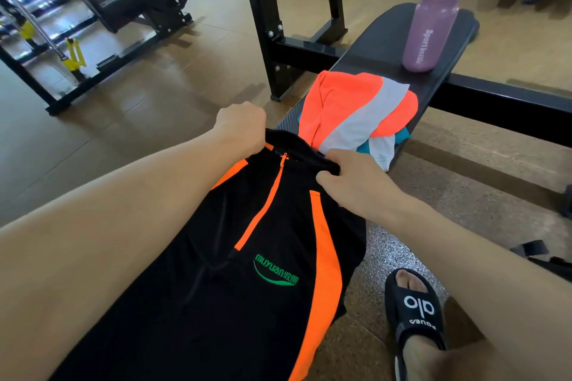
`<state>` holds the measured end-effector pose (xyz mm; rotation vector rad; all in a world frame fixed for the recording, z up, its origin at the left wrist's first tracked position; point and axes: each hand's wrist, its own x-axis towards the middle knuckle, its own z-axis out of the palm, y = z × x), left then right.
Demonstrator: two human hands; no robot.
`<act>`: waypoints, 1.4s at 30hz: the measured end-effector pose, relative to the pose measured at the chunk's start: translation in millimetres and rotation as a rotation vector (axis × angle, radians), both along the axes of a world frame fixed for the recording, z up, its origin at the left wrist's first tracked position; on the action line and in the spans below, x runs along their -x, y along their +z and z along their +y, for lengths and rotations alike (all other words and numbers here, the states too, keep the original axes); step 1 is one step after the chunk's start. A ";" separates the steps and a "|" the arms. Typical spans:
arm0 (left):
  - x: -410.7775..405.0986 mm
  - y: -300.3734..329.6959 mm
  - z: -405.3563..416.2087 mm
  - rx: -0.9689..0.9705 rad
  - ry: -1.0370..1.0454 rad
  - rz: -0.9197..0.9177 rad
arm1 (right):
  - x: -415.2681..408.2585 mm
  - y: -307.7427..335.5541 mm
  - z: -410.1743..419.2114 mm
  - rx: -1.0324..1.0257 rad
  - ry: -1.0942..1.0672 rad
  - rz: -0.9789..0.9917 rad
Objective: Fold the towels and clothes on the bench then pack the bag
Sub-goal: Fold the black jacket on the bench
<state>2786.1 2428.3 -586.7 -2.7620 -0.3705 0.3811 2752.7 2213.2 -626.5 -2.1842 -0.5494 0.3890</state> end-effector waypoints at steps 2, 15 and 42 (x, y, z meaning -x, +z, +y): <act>-0.9 -0.2 0.2 0.098 0.064 0.008 | -1.3 -0.1 -1.4 0.017 0.002 -0.017; 5.6 11.4 8.6 0.193 0.069 -0.028 | -8.9 -8.1 -12.2 0.144 0.019 -0.148; 8.2 -10.3 10.0 1.044 0.480 -0.247 | -19.6 -23.5 -18.9 0.377 -0.099 0.050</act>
